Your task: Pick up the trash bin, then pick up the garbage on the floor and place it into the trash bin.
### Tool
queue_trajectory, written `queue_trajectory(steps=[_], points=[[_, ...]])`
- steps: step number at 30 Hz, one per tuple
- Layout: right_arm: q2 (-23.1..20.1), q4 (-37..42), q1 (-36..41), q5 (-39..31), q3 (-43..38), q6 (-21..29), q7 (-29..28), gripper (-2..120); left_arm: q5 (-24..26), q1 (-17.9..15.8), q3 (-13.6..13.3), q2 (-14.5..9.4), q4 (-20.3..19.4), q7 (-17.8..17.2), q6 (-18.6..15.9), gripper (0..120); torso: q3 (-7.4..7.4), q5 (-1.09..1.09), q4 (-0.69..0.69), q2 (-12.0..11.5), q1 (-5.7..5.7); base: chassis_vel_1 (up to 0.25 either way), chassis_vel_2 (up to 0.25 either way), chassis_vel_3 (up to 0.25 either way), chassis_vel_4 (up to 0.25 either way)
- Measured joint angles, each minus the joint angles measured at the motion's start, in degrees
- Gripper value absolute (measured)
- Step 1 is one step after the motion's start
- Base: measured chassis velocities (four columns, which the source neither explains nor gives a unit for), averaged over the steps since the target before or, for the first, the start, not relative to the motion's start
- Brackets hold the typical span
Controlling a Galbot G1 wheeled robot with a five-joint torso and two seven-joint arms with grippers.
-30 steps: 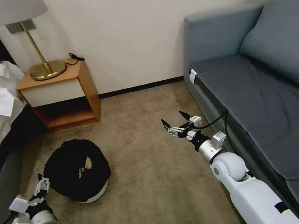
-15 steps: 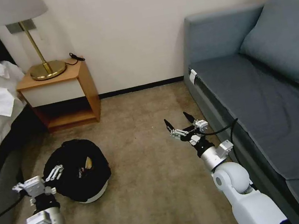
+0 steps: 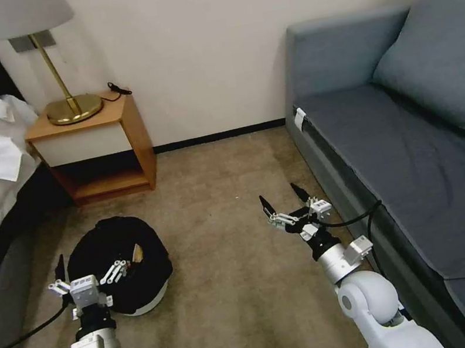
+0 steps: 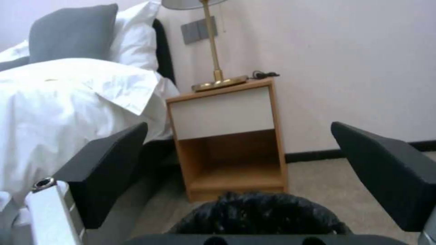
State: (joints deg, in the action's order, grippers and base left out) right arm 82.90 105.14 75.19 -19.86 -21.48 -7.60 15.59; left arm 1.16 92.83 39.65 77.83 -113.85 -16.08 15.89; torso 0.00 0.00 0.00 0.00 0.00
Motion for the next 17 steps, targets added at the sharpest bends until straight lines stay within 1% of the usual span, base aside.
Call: queue_trajectory(steps=[17], points=[[-0.1,-0.1,-0.2,0.0,0.1,0.0,0.0,100,0.5,-0.1,0.1,0.0,0.1,0.0,0.0,100,0.0,0.0,0.0,0.0,0.0,0.0,0.0,0.0,0.0]])
